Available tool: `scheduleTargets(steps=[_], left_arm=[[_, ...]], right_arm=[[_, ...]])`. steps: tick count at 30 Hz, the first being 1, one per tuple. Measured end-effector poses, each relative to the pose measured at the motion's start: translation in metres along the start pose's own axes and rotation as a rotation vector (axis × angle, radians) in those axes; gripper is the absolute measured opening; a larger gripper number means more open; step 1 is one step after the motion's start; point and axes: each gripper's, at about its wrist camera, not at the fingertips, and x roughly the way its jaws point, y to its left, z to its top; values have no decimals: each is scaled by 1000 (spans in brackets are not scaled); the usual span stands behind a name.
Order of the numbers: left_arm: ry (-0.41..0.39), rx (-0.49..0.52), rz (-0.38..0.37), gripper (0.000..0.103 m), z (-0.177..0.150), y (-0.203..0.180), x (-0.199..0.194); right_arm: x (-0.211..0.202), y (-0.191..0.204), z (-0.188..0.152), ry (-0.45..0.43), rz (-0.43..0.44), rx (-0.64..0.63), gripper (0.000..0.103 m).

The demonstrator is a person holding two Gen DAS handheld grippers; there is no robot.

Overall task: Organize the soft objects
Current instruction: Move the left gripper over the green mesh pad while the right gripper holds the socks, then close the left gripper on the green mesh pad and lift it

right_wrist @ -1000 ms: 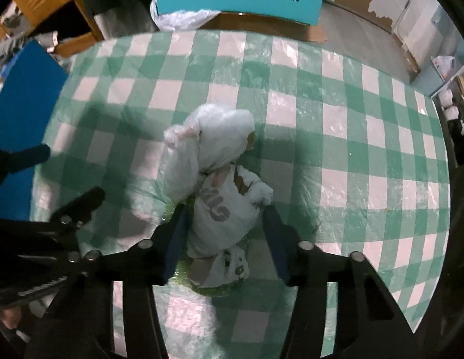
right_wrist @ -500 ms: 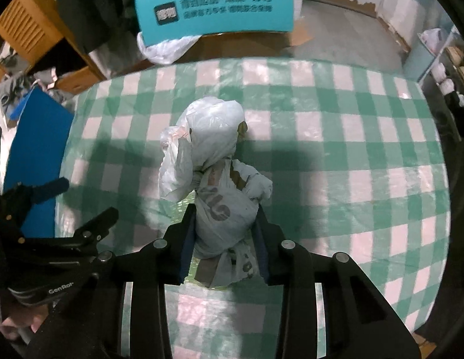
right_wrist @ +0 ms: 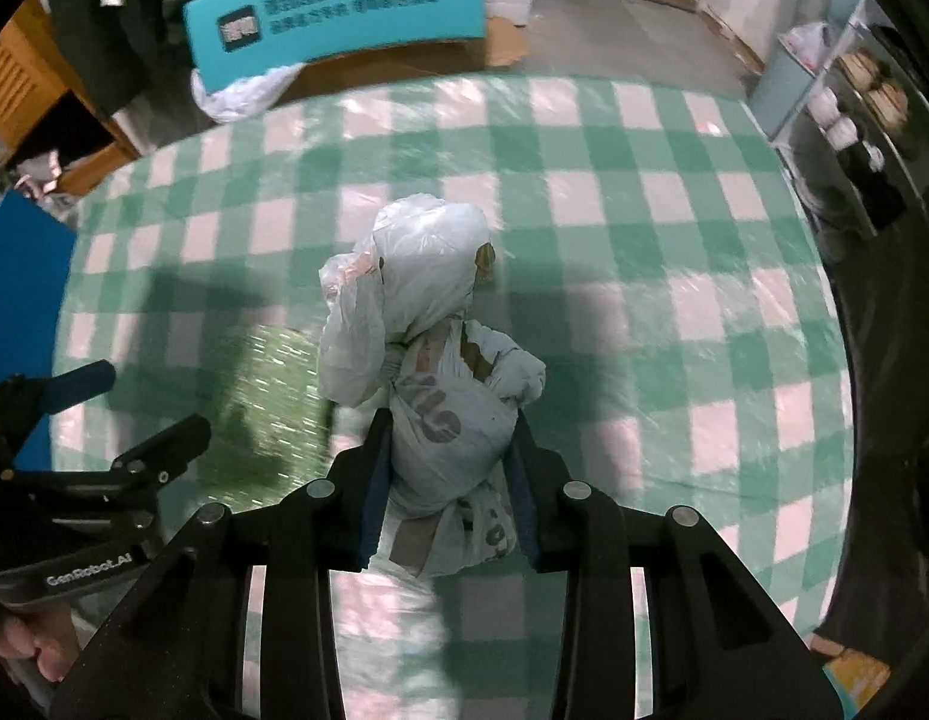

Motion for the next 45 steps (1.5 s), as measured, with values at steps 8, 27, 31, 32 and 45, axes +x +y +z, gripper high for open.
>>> scheduleTargets(steps=[8,27,31,32,45], left_arm=[[31,30,-13,89,0,-31,10],[8,118,42,52,-3,-47,28],[1,116,35,31,-4,-40,25],[0,111,30,27,-4,-38,24],[-74,72,64,19,-7,-8,-11]], right_arm=[[15,-24,-7,30,0,51,34],[32,-33,-13,50,1,60,33],[30,-28,-11,45,7,54,31],[29,-26,-10,43,9,52,31],[-1,-7,-7,5,32,16,31]])
